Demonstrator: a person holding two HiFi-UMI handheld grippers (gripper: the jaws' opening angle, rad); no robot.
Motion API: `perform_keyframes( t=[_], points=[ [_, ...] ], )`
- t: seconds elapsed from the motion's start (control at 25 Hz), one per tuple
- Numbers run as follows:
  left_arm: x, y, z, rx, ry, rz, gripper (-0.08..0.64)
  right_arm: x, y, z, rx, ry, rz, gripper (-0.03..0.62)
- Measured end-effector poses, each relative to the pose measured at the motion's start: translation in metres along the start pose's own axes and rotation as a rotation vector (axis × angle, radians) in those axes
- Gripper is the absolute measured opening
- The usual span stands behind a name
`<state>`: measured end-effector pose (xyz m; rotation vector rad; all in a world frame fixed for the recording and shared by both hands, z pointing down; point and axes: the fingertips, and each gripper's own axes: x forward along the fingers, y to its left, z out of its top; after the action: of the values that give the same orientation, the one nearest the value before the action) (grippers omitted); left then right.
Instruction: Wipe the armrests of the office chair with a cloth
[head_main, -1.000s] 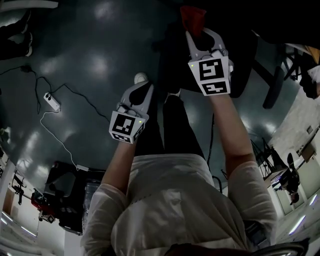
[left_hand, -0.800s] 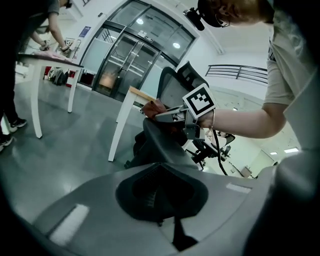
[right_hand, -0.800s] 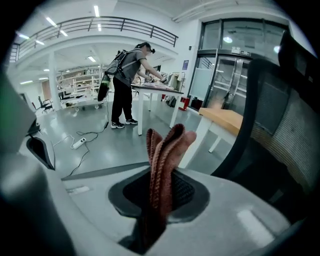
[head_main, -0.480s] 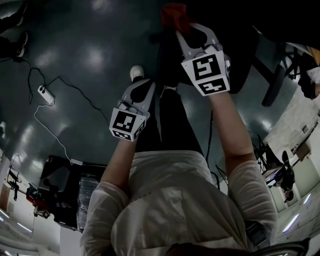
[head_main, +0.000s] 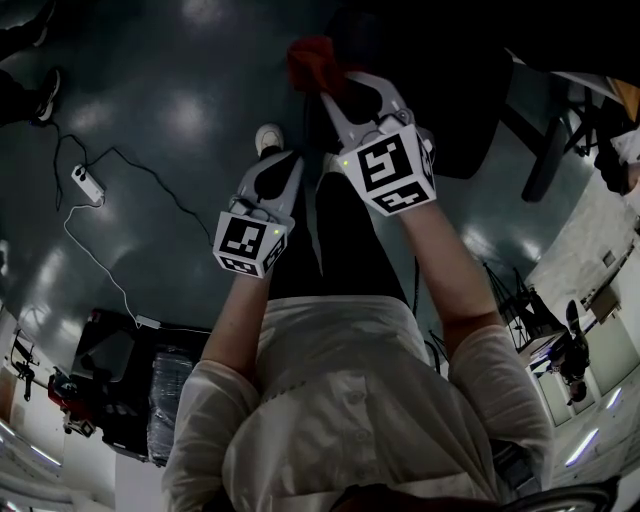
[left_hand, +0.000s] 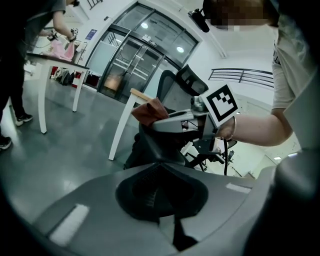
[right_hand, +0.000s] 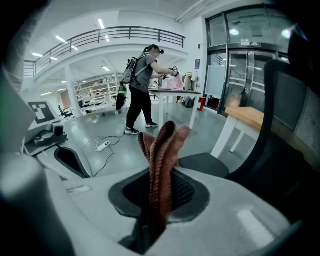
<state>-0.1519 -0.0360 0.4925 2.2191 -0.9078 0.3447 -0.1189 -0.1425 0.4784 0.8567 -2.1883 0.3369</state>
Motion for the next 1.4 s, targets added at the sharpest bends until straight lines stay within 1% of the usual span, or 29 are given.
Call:
perform_keyframes(
  t=[0.48, 0.68, 0.76, 0.8, 0.84, 0.92, 1.0, 1.08, 1.16, 1.24, 1.4],
  points=[
    [-0.015, -0.020, -0.012, -0.012, -0.055, 0.062, 0.017, -0.039, 0.076, -0.033, 0.045, -0.009, 0.150, 0.048],
    [-0.017, -0.024, -0.016, -0.014, -0.058, 0.090, 0.017, -0.057, 0.100, -0.041, 0.164, -0.009, 0.279, 0.046],
    [-0.017, -0.025, -0.014, -0.012, -0.060, 0.097, 0.017, -0.067, 0.096, -0.044, 0.202, -0.019, 0.289, 0.046],
    [-0.016, -0.025, -0.011, -0.011, -0.063, 0.099, 0.017, -0.073, 0.088, -0.044, 0.215, -0.034, 0.269, 0.046],
    [-0.015, -0.026, -0.008, -0.008, -0.067, 0.100, 0.017, -0.078, 0.075, -0.045, 0.227, -0.053, 0.232, 0.046],
    [-0.011, -0.027, 0.000, 0.000, -0.074, 0.098, 0.017, -0.085, 0.035, -0.051, 0.252, -0.085, 0.120, 0.046],
    [-0.006, -0.028, 0.009, 0.012, -0.081, 0.091, 0.017, -0.087, -0.011, -0.060, 0.278, -0.095, 0.006, 0.046],
    [-0.001, -0.028, 0.020, 0.030, -0.086, 0.084, 0.017, -0.081, -0.053, -0.065, 0.295, -0.088, -0.070, 0.046],
    [0.005, -0.026, 0.031, 0.048, -0.087, 0.078, 0.017, -0.067, -0.086, -0.067, 0.294, -0.076, -0.112, 0.046],
    [0.011, -0.025, 0.038, 0.060, -0.083, 0.072, 0.017, -0.049, -0.109, -0.067, 0.287, -0.060, -0.133, 0.046],
    [0.018, -0.019, 0.040, 0.063, -0.056, 0.062, 0.017, -0.011, -0.129, -0.066, 0.266, -0.021, -0.134, 0.048]
  ],
)
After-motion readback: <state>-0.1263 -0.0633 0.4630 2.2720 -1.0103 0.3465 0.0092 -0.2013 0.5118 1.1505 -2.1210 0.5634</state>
